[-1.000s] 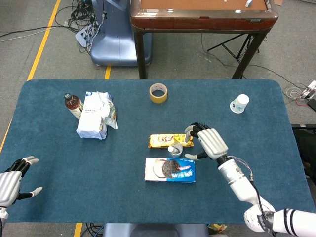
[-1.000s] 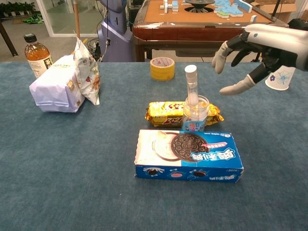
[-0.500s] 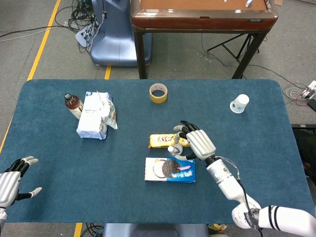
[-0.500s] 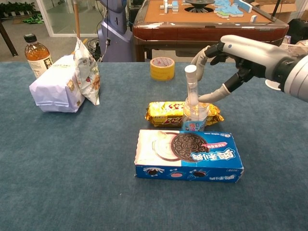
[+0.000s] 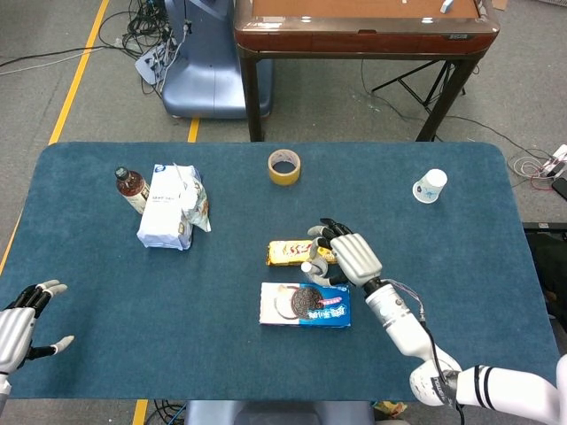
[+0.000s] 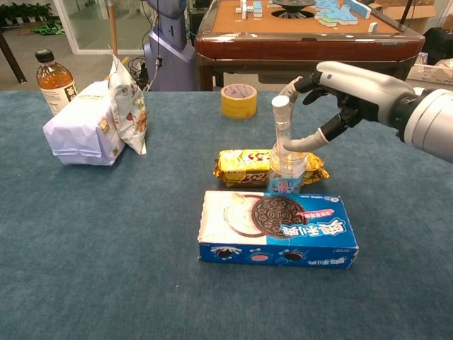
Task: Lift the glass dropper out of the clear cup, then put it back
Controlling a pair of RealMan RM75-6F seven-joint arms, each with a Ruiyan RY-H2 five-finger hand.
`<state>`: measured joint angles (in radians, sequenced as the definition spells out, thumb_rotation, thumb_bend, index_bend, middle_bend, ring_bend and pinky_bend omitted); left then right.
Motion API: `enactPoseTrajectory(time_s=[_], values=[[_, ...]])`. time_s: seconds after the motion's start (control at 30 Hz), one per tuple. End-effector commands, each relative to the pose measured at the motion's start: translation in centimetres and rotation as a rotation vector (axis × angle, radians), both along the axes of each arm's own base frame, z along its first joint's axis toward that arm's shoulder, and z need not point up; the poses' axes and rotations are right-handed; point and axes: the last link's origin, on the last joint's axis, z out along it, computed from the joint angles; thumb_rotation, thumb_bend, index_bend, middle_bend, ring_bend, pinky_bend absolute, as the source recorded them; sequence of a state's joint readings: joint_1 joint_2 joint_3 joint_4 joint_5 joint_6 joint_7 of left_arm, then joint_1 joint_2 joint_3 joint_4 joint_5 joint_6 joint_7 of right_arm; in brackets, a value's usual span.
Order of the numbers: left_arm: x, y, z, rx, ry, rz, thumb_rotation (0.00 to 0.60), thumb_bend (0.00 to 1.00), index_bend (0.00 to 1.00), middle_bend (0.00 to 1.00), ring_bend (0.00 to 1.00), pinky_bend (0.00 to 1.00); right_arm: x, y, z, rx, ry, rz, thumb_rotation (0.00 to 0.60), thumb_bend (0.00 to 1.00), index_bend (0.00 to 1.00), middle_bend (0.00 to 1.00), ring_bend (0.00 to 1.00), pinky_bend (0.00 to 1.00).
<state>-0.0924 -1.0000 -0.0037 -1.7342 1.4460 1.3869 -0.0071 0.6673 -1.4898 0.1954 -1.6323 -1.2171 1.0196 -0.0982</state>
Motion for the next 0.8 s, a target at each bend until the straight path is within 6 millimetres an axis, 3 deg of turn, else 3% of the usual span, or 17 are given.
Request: enactPoseTrajectory(time_s=[0.03,0.8], values=[[0.00,-0.01,0.01,0.000,0.000,0.000,0.600,0.13,0.22,0.17,0.13,0.32,0.00,-0.01,-0.10,0.004,-0.001,-0.001,0.600,0.30,0.50,0.24,0.09,0.15],[-0.03,-0.07,0.17,0.005,-0.003,0.000,0.600,0.13,0.22,0.17,0.13,0.32,-0.13,0.07,-1.03,0.037,-0.010,-0.009,0.600,0.39,0.50,0.24,0.09,0.15]])
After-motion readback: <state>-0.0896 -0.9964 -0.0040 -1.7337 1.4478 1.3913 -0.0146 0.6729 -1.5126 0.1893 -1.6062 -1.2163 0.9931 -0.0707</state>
